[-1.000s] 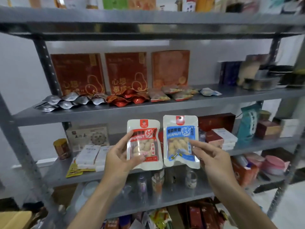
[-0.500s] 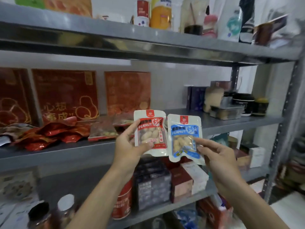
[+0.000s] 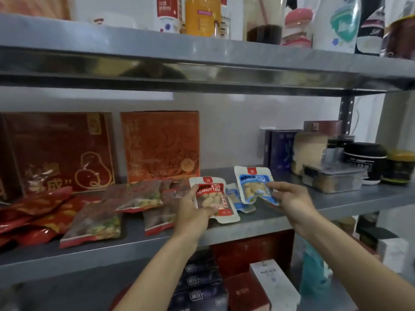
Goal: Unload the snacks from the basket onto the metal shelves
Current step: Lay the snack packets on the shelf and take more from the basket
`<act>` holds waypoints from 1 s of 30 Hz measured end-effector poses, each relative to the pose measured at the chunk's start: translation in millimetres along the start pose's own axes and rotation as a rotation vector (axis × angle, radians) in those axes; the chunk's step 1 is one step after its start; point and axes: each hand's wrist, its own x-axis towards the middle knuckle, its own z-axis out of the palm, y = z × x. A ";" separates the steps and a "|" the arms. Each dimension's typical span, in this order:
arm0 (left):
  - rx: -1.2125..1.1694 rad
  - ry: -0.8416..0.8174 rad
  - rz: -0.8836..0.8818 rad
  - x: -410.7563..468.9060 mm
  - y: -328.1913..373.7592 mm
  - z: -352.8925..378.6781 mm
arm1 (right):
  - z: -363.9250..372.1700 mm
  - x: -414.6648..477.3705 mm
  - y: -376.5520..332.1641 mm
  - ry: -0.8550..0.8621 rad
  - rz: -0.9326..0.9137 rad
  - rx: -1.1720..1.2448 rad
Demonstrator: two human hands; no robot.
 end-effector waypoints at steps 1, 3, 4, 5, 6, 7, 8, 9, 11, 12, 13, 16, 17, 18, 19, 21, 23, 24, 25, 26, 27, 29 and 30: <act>0.037 -0.001 0.004 3.0 0.3 4.2 | 3.9 12.4 2.3 -0.007 -0.005 -0.052; 0.113 -0.007 0.003 11.6 -2.4 10.0 | 9.8 35.2 8.9 -0.035 -0.008 -0.152; 0.157 -0.008 -0.007 14.6 -3.0 12.1 | 12.5 43.1 12.9 -0.063 -0.012 -0.187; 0.201 -0.010 -0.012 16.3 -2.8 13.8 | 15.4 48.3 16.0 -0.088 -0.022 -0.211; 0.238 -0.013 -0.006 18.3 -3.1 14.9 | 17.7 52.4 19.5 -0.099 -0.041 -0.237; 0.275 -0.012 0.008 19.0 -2.3 16.3 | 19.7 56.4 22.7 -0.100 -0.069 -0.263; 0.307 0.000 0.017 20.1 -2.0 17.5 | 21.2 59.0 24.2 -0.099 -0.098 -0.304; 0.340 0.005 0.025 20.1 -1.3 18.1 | 22.4 60.4 24.6 -0.093 -0.122 -0.345; 0.387 0.010 0.039 20.5 -1.8 18.9 | 23.4 63.2 24.6 -0.079 -0.148 -0.387; 0.401 0.017 0.044 22.1 -3.7 18.8 | 22.8 65.3 25.4 -0.086 -0.149 -0.390; 0.412 0.022 0.054 22.3 -4.5 19.0 | 22.0 66.6 26.2 -0.094 -0.148 -0.391; 0.401 0.050 0.056 23.3 -6.4 18.3 | 19.3 67.1 26.5 -0.124 -0.158 -0.425; 0.407 0.054 0.057 23.1 -6.0 18.4 | 18.8 66.3 26.2 -0.125 -0.167 -0.432; 0.406 0.061 0.056 23.3 -6.4 18.2 | 18.2 65.2 25.4 -0.126 -0.171 -0.435; 0.404 0.069 0.060 23.0 -6.6 18.2 | 18.3 64.6 25.1 -0.125 -0.172 -0.429; 0.407 0.077 0.060 21.1 -6.6 19.1 | 17.8 62.5 24.4 -0.136 -0.167 -0.425; 0.446 0.079 0.069 18.6 -5.4 20.3 | 17.1 60.0 23.4 -0.150 -0.169 -0.413; 0.472 0.076 0.072 17.1 -4.5 21.1 | 16.3 57.9 22.2 -0.154 -0.176 -0.399; 0.501 0.068 0.081 15.2 -3.4 22.1 | 15.3 55.2 20.4 -0.155 -0.188 -0.384; 0.527 0.059 0.087 13.3 -2.4 23.1 | 13.7 51.2 18.1 -0.156 -0.207 -0.379; 0.561 0.048 0.100 11.4 -1.6 24.3 | 12.0 46.9 16.1 -0.161 -0.237 -0.385; 0.658 0.040 0.134 7.8 0.0 25.6 | 8.2 36.8 12.8 -0.181 -0.332 -0.441; 0.719 0.039 0.146 5.7 1.9 25.6 | 6.7 30.7 10.5 -0.201 -0.392 -0.486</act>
